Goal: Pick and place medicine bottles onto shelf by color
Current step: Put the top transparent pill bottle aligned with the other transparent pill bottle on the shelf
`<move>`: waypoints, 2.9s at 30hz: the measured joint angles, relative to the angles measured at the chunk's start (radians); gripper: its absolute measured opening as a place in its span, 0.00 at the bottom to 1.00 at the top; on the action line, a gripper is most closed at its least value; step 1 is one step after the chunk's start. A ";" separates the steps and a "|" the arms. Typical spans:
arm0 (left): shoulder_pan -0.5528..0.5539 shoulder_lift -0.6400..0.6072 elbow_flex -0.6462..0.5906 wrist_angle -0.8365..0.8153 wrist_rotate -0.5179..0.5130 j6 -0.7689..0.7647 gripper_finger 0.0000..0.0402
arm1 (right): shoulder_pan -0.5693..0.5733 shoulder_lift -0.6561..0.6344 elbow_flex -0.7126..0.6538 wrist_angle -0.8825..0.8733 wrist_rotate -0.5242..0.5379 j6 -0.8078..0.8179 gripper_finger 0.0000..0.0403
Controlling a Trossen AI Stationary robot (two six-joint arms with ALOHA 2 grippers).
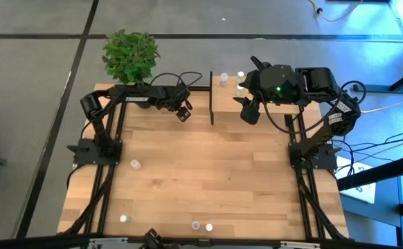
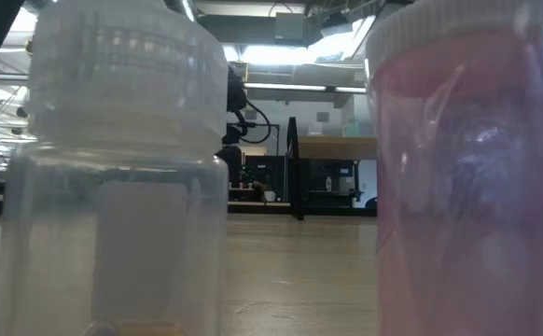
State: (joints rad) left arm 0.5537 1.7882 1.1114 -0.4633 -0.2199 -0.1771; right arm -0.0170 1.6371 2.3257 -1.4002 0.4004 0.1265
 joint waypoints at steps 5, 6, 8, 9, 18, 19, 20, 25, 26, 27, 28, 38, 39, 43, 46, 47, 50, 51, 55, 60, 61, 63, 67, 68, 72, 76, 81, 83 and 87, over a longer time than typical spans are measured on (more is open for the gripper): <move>-0.008 -0.001 0.000 0.000 -0.005 0.005 0.58 | 0.000 0.000 0.000 0.000 0.000 0.003 0.59; -0.007 -0.001 0.000 -0.001 -0.005 0.005 0.56 | 0.000 0.000 0.000 0.000 0.000 0.003 0.59; -0.006 -0.001 0.000 -0.006 -0.005 0.005 0.54 | 0.000 0.000 0.000 0.000 0.000 0.003 0.59; -0.006 -0.001 0.000 -0.013 -0.005 0.005 0.52 | 0.000 0.000 0.000 0.000 0.000 0.003 0.59; -0.006 -0.002 0.000 -0.026 -0.004 0.005 0.41 | 0.000 0.006 -0.010 0.002 0.000 0.004 0.59; -0.006 -0.002 0.000 -0.026 -0.004 0.005 0.40 | 0.000 0.006 -0.010 0.002 0.000 0.004 0.59; -0.006 -0.002 0.000 -0.026 -0.004 0.005 0.38 | 0.000 0.006 -0.010 0.002 0.000 0.004 0.59; -0.006 -0.003 0.000 -0.024 -0.003 0.005 0.36 | 0.000 0.006 -0.010 0.002 0.000 0.004 0.59; -0.006 -0.003 0.000 -0.025 -0.003 0.005 0.36 | 0.000 0.006 -0.010 0.002 0.000 0.004 0.59; -0.006 -0.003 0.000 -0.025 -0.003 0.005 0.36 | 0.000 0.006 -0.010 0.002 0.000 0.004 0.59; -0.006 -0.003 0.000 -0.025 -0.002 0.005 0.36 | 0.000 0.006 -0.010 0.001 0.000 0.004 0.59; -0.010 -0.119 0.000 -0.072 0.056 -0.023 0.35 | 0.000 0.006 -0.011 -0.036 -0.001 0.004 0.59; -0.012 -0.141 0.000 -0.082 0.055 -0.023 0.35 | 0.001 0.006 -0.011 -0.045 -0.001 0.004 0.59; -0.036 -0.234 0.000 -0.128 0.055 -0.029 0.35 | 0.001 0.006 -0.011 -0.047 -0.001 0.003 0.59; -0.067 -0.308 0.000 -0.138 0.077 -0.057 0.35 | 0.001 0.006 -0.011 -0.047 -0.001 0.000 0.59; -0.076 -0.331 0.002 -0.139 0.084 -0.069 0.35 | 0.001 0.006 -0.011 -0.047 -0.001 0.000 0.59; -0.108 -0.379 0.040 -0.169 0.081 -0.084 0.35 | 0.000 0.006 -0.011 -0.050 0.000 -0.001 0.59; -0.118 -0.386 0.066 -0.186 0.074 -0.084 0.35 | 0.000 0.006 -0.011 -0.055 -0.001 -0.001 0.59; -0.151 -0.383 0.207 -0.260 0.052 -0.074 0.35 | 0.000 0.006 -0.011 -0.084 0.000 0.000 0.59; -0.163 -0.339 0.395 -0.366 0.046 -0.021 0.35 | 0.000 -0.004 -0.012 -0.126 0.000 0.000 0.59; -0.163 -0.328 0.432 -0.387 0.046 -0.010 0.35 | 0.000 -0.009 -0.012 -0.133 0.000 0.001 0.59; -0.163 -0.302 0.505 -0.431 0.045 0.010 0.35 | 0.000 -0.019 -0.012 -0.138 0.000 0.001 0.59; -0.177 -0.239 0.622 -0.477 0.046 0.050 0.35 | 0.000 -0.035 -0.012 -0.146 0.000 0.002 0.59; -0.184 -0.220 0.650 -0.487 0.050 0.055 0.35 | 0.000 -0.041 -0.011 -0.153 0.000 0.003 0.59; -0.226 -0.144 0.750 -0.514 0.056 0.097 0.35 | 0.000 -0.058 -0.011 -0.158 0.000 0.016 0.59; -0.269 -0.075 0.842 -0.510 0.057 0.135 0.35 | 0.000 -0.061 -0.011 -0.158 0.000 0.030 0.59; -0.305 0.009 0.932 -0.509 0.058 0.172 0.35 | 0.001 -0.064 -0.011 -0.163 0.000 0.031 0.59; -0.312 0.041 0.963 -0.508 0.059 0.192 0.35 | 0.001 -0.064 -0.012 -0.172 -0.001 0.031 0.59; -0.305 0.108 1.016 -0.507 0.093 0.214 0.35 | 0.001 -0.063 -0.011 -0.171 -0.001 0.031 0.59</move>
State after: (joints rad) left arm 0.2491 1.8961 2.1271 -0.9700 -0.1265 0.0371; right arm -0.0162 1.5738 2.3142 -1.5711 0.3990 0.1570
